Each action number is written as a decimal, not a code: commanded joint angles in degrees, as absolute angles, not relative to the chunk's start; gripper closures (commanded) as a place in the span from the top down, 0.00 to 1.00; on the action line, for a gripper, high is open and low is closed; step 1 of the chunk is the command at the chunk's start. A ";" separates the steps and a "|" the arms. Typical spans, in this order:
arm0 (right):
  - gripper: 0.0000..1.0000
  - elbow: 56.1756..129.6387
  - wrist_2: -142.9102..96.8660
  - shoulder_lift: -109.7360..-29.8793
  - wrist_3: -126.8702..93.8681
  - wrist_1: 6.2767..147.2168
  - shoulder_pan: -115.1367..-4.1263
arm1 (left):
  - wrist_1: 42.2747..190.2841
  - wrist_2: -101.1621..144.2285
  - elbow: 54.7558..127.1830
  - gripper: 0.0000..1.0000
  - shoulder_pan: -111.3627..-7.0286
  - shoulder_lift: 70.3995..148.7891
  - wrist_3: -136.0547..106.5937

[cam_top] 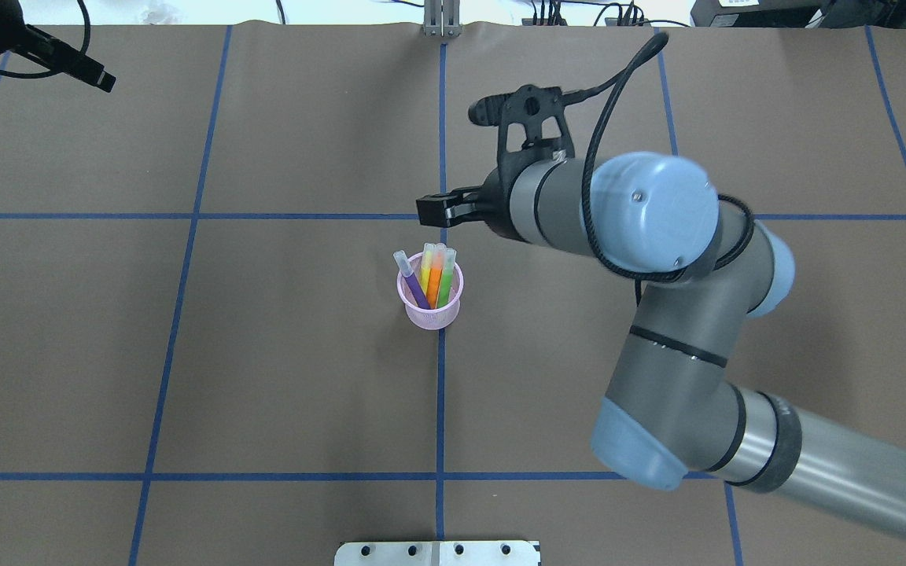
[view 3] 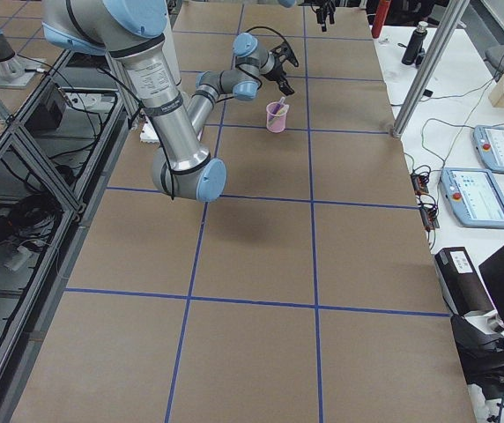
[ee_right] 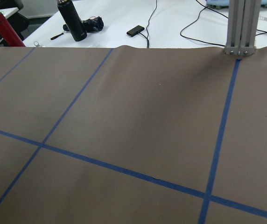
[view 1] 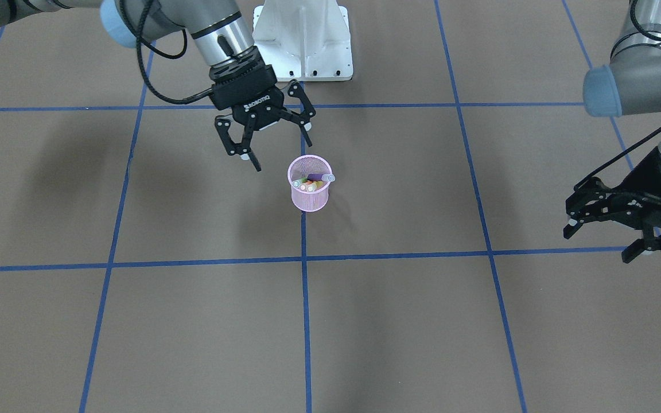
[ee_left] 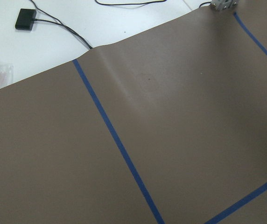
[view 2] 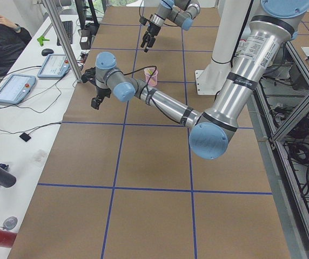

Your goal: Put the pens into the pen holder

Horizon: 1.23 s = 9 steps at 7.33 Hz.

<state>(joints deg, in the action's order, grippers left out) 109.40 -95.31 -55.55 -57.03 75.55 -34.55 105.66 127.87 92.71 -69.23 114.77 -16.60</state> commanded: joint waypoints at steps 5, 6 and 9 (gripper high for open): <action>0.99 106.74 -134.65 -69.58 -30.43 102.65 -71.66 | 92.37 128.06 94.05 1.00 -79.25 110.92 -9.24; 0.99 102.87 -133.43 -74.83 -13.88 103.53 -75.98 | 92.29 129.80 93.96 1.00 -82.67 108.83 -5.31; 0.99 92.64 -133.42 -79.08 5.16 102.57 -86.20 | 85.79 133.68 88.80 1.00 -89.01 106.96 15.35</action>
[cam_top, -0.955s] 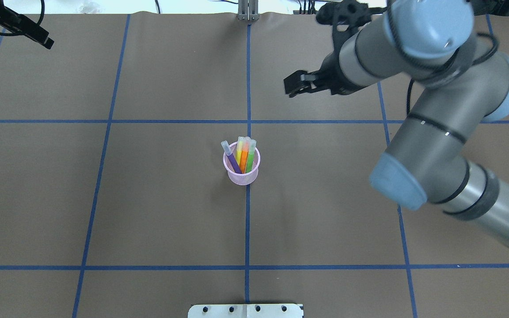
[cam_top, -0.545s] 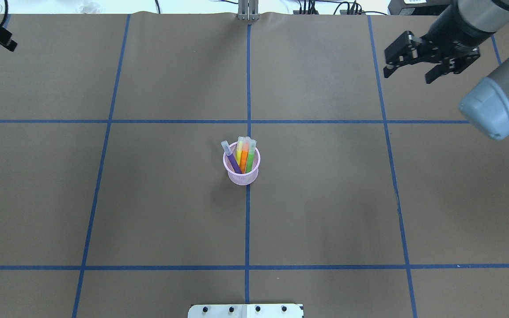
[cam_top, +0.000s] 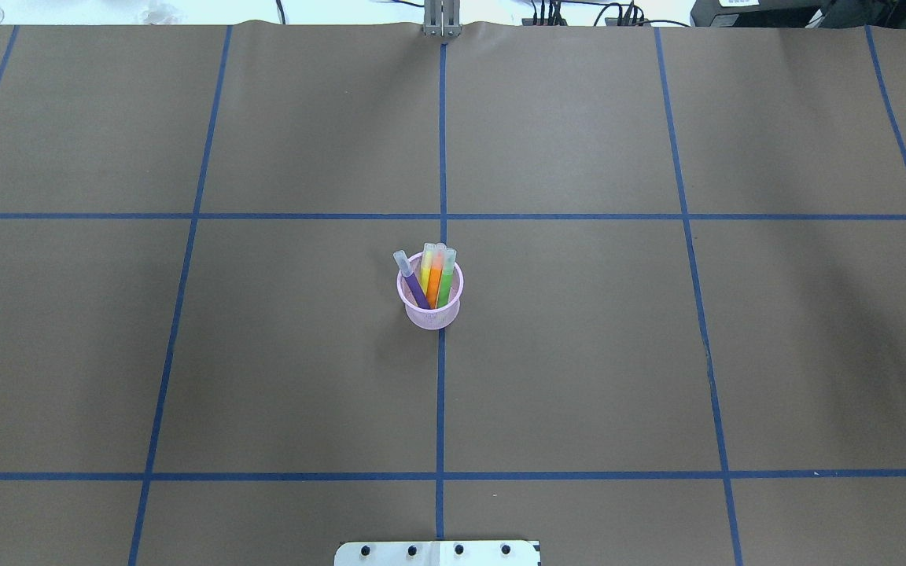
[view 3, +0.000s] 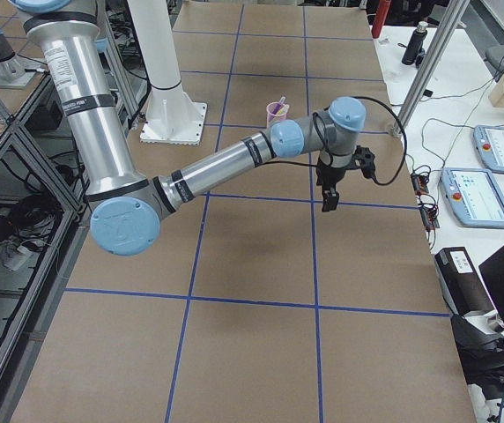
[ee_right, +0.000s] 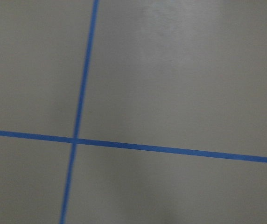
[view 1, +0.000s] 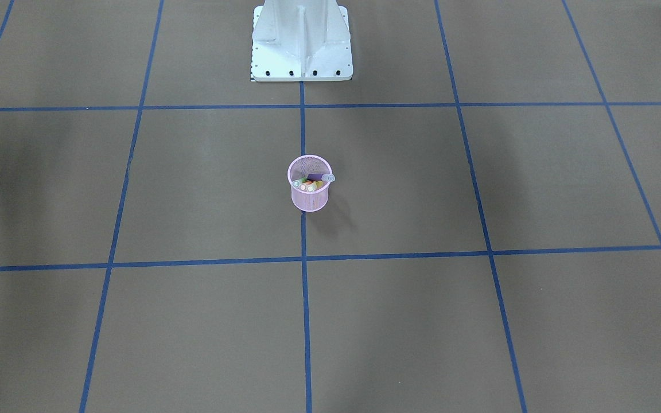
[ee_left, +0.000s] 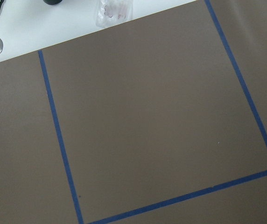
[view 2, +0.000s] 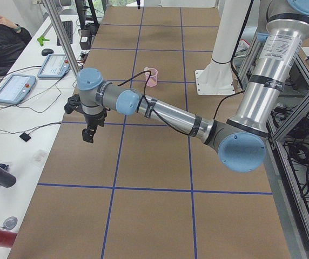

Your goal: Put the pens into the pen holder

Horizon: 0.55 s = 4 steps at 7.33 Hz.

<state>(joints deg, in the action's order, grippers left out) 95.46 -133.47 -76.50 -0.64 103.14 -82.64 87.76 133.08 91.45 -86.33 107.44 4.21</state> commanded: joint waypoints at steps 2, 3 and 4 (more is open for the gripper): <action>1.00 92.72 -133.16 -82.78 5.36 99.77 -87.19 | 87.95 133.86 85.44 1.00 -90.62 101.72 20.46; 1.00 92.55 -133.15 -83.66 5.45 99.32 -88.14 | 92.68 133.77 85.08 1.00 -90.62 98.64 20.22; 1.00 92.90 -133.15 -85.76 5.19 99.14 -88.50 | 95.51 133.51 84.82 1.00 -90.53 93.48 20.39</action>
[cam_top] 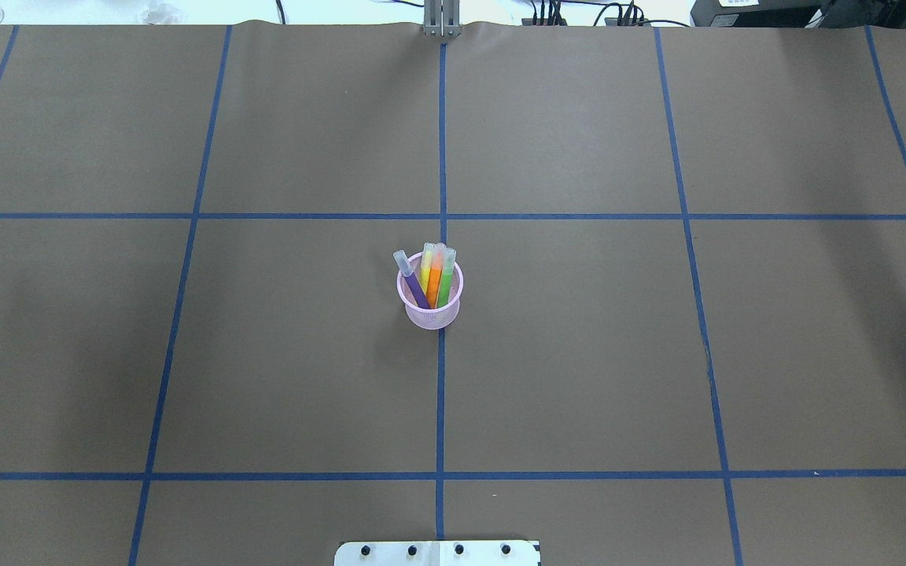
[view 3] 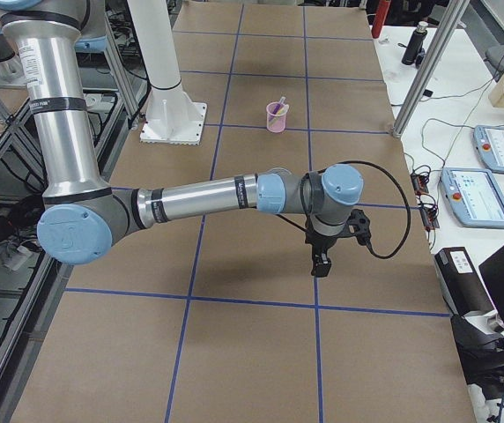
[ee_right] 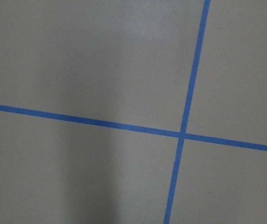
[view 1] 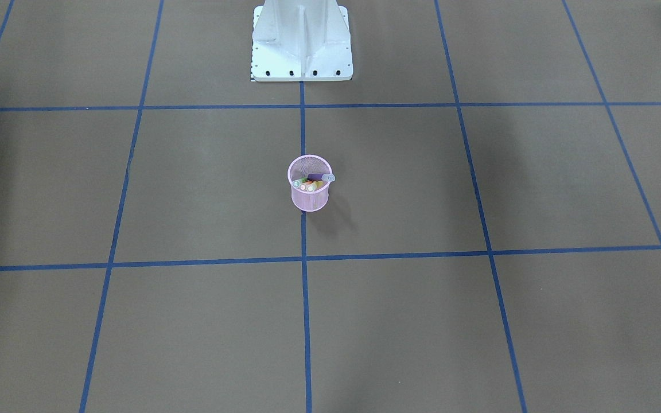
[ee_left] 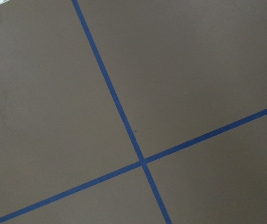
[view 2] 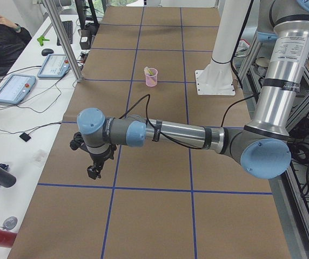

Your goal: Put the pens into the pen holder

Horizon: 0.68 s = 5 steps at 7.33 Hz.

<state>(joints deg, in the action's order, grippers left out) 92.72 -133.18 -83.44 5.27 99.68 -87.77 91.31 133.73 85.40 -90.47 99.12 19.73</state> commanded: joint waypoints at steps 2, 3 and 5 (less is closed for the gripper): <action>0.99 92.46 -133.33 -86.65 5.10 99.23 -88.85 | 97.65 133.94 86.55 1.00 -90.70 92.21 14.11; 1.00 92.55 -133.50 -86.83 5.10 99.14 -89.38 | 97.56 133.77 91.53 1.00 -90.62 89.33 5.97; 1.00 92.64 -134.73 -86.66 5.27 99.14 -90.78 | 93.55 133.68 96.66 1.00 -90.53 88.85 0.97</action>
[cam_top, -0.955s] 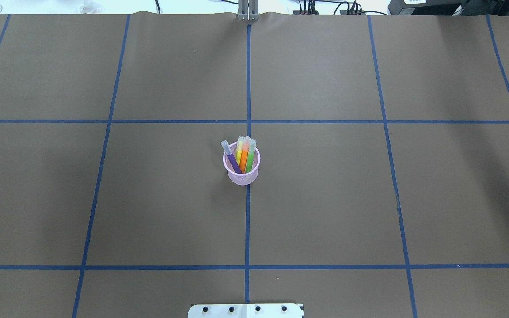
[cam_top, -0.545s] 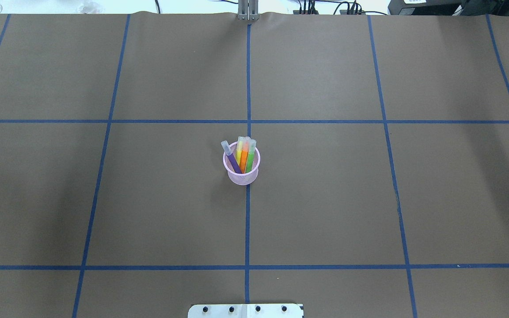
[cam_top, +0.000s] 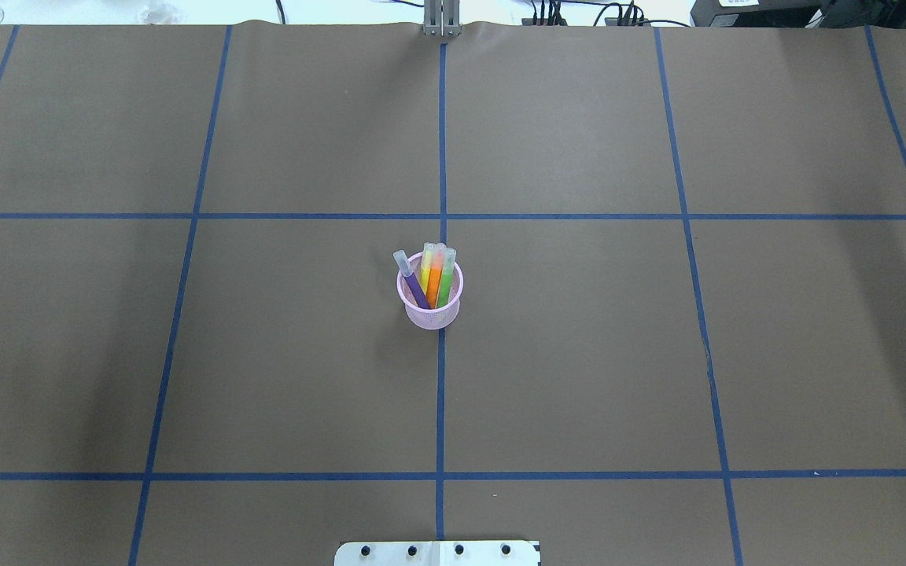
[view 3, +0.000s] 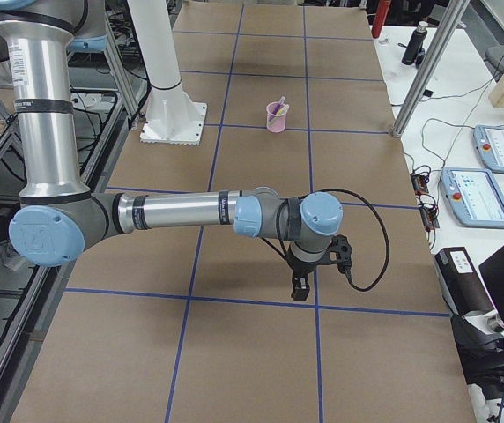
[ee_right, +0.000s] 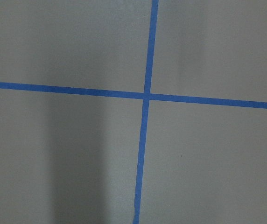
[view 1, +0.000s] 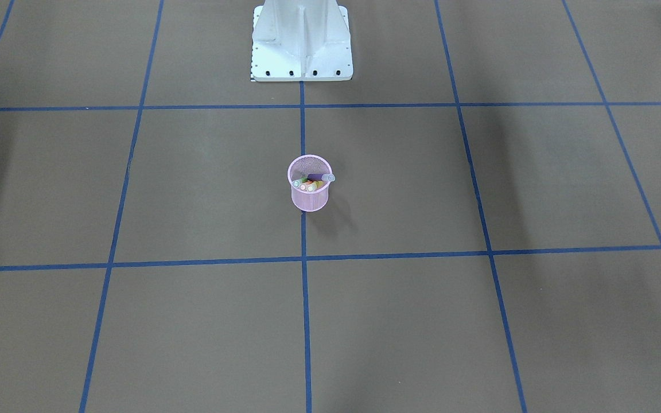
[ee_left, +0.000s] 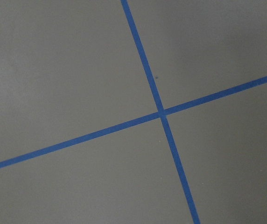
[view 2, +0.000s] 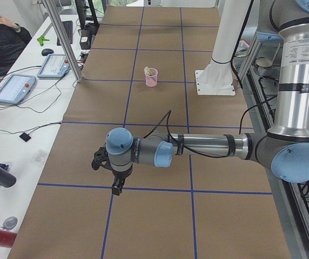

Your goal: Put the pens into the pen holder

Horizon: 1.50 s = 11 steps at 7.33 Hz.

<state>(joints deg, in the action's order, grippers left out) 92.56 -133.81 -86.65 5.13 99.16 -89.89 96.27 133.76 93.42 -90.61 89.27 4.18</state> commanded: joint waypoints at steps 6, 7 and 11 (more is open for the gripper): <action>0.99 94.81 -134.39 -87.19 5.29 99.14 -91.32 | 91.93 133.15 96.85 1.00 -90.26 89.74 0.97; 0.99 95.96 -134.47 -88.75 3.27 99.05 -91.32 | 91.93 133.15 96.94 1.00 -90.26 89.65 0.97; 0.99 96.59 -134.65 -95.01 0.81 90.70 -91.32 | 91.93 131.85 96.59 1.00 -90.26 90.17 0.97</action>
